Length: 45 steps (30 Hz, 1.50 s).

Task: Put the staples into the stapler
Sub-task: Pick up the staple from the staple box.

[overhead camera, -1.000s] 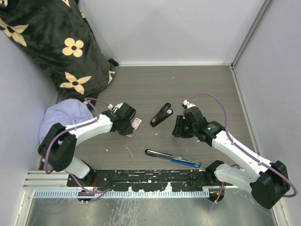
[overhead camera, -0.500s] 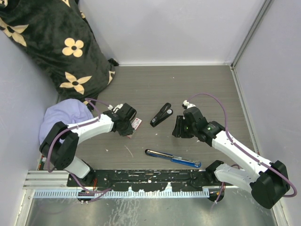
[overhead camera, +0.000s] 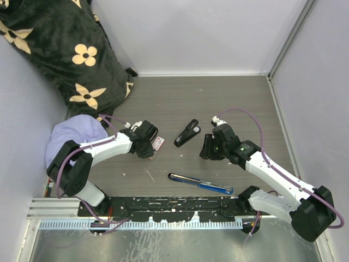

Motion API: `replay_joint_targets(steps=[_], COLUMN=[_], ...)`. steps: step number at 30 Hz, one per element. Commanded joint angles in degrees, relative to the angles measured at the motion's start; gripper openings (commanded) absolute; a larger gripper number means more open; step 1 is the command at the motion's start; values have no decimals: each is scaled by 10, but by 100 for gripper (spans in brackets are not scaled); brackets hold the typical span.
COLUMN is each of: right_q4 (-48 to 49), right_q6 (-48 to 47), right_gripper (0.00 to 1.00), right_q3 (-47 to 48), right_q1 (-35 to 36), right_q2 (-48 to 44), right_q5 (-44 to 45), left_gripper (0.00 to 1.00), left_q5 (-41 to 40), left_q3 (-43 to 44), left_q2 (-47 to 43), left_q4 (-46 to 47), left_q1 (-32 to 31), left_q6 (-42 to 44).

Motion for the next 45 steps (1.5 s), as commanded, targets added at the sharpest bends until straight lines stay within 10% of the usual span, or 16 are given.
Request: replay_joint_targets(steps=[1, 45], right_q4=[15, 5], right_q6=[3, 10], right_gripper=[44, 44], right_q3=[10, 8], right_q1=[-2, -2], right_q2=[-1, -8], right_q5=[3, 9], left_gripper=[13, 8], left_q5=[-13, -20], left_q3=[-2, 5], left_q2=[-1, 34], left_q4=[25, 56], left_q1=[5, 10], left_q6=[9, 28])
